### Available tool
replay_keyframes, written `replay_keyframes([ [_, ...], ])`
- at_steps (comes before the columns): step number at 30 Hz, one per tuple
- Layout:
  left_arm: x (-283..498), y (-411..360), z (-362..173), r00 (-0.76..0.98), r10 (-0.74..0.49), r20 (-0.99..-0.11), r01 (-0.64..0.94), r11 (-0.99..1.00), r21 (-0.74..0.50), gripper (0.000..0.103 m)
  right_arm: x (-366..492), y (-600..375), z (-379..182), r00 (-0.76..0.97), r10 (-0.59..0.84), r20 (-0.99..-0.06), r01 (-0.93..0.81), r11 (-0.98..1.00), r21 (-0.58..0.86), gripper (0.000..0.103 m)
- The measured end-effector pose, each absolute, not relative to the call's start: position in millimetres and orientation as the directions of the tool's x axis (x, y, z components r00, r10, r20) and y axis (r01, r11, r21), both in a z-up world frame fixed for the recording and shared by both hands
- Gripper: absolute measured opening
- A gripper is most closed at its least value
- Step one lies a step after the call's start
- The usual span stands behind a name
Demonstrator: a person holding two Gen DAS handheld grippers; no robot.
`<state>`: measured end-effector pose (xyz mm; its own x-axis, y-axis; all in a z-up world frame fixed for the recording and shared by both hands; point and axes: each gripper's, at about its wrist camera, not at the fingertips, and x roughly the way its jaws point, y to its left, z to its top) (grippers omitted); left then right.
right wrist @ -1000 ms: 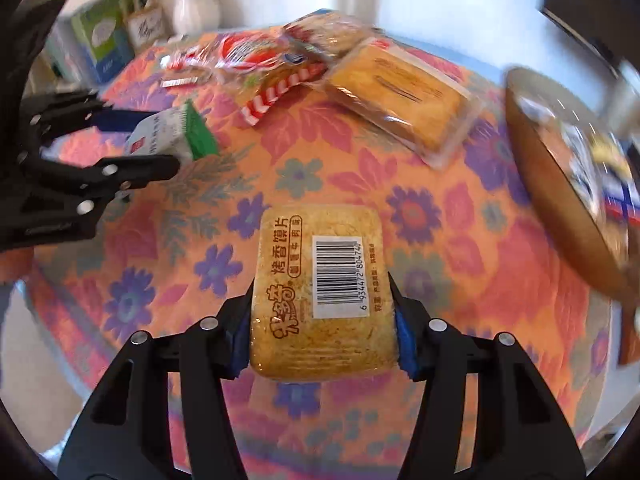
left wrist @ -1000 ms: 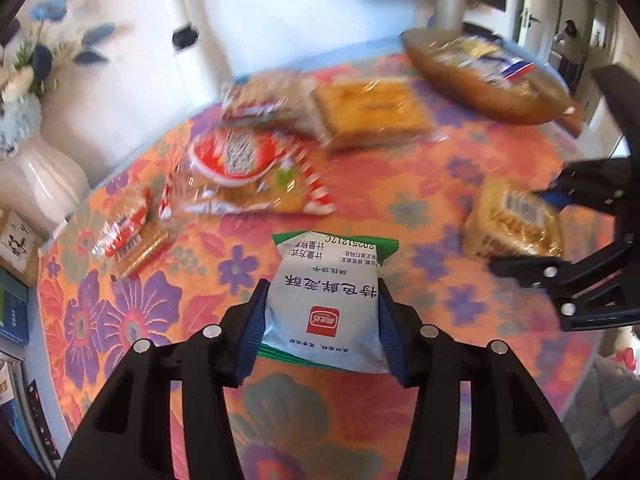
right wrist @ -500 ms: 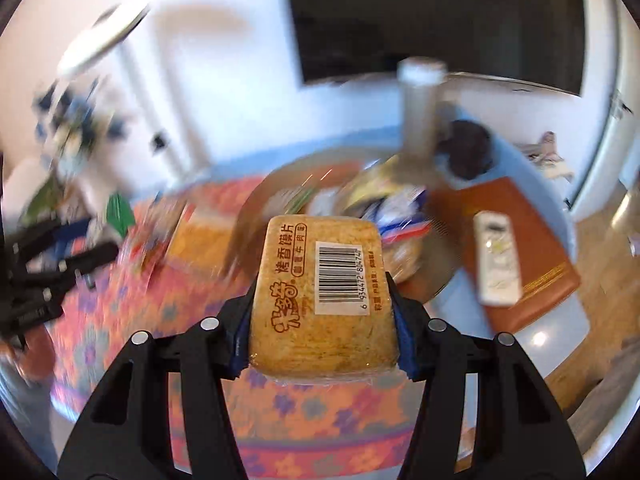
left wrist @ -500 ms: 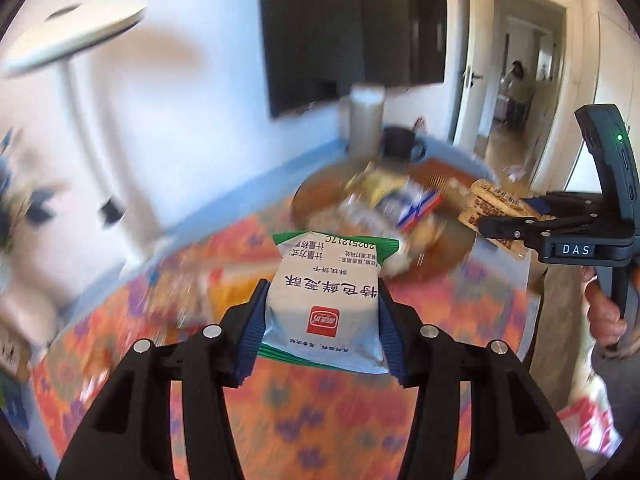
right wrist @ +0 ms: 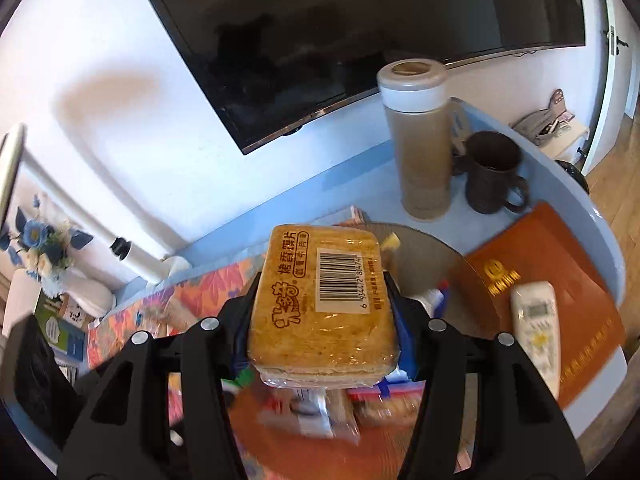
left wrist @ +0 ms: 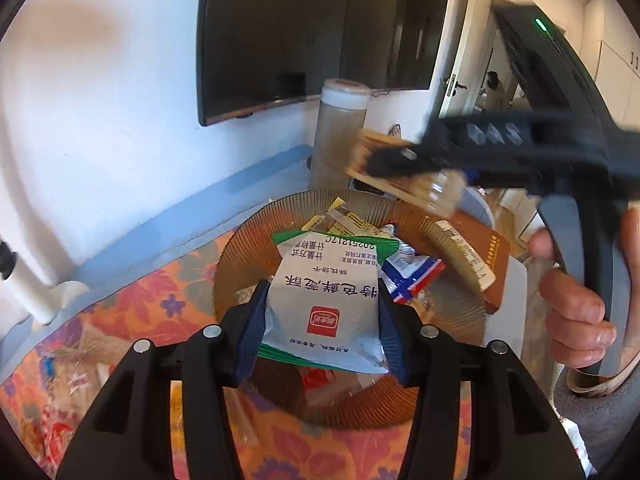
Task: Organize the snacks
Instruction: 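Carry both packs over the brown bowl and open both tools to drop them, then reach the left tool to the brown cake pack while the right tool reaches the red-white bag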
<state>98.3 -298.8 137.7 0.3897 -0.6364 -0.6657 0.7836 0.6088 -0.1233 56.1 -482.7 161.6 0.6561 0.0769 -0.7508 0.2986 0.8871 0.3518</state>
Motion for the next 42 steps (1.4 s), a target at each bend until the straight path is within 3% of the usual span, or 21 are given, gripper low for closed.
replay_keyframes([
  [1, 102, -302, 134, 0.384, -0.639, -0.667, 0.787, 0.604, -0.126, 0.052, 66, -483, 158, 0.647, 0.09, -0.757, 0.295, 0.886, 0.357, 0.057],
  [3, 110, -303, 129, 0.389, -0.634, -0.668, 0.773, 0.619, -0.138, 0.07, 80, -488, 152, 0.637, 0.11, -0.763, 0.297, 0.879, 0.374, 0.063],
  [4, 113, -302, 128, 0.393, -0.634, -0.667, 0.763, 0.629, -0.148, 0.074, 82, -492, 152, 0.639, 0.113, -0.761, 0.3, 0.874, 0.382, 0.064],
  [15, 91, -220, 169, 0.459, -0.639, -0.618, 0.706, 0.684, -0.183, 0.074, 34, -474, 183, 0.663, 0.156, -0.732, 0.235, 0.885, 0.401, 0.065],
  [20, 60, -172, 205, 0.535, -0.62, -0.574, 0.689, 0.713, -0.128, 0.075, 11, -439, 220, 0.694, 0.166, -0.701, 0.169, 0.908, 0.383, 0.065],
  [27, 15, -76, 258, 0.611, -0.625, -0.486, 0.662, 0.74, -0.12, 0.077, -11, -363, 249, 0.698, 0.227, -0.679, 0.015, 0.944, 0.331, 0.065],
  [31, 4, -5, 278, 0.686, -0.568, -0.454, 0.579, 0.804, -0.131, 0.081, -9, -317, 254, 0.685, 0.262, -0.68, -0.074, 0.953, 0.293, 0.065],
  [36, 0, 62, 280, 0.77, -0.45, -0.452, 0.458, 0.884, -0.099, 0.084, -1, -257, 248, 0.649, 0.302, -0.698, -0.182, 0.953, 0.243, 0.067],
  [42, 28, 118, 248, 0.773, -0.408, -0.486, 0.377, 0.911, -0.166, 0.088, 25, -196, 221, 0.582, 0.325, -0.745, -0.28, 0.941, 0.191, 0.069],
])
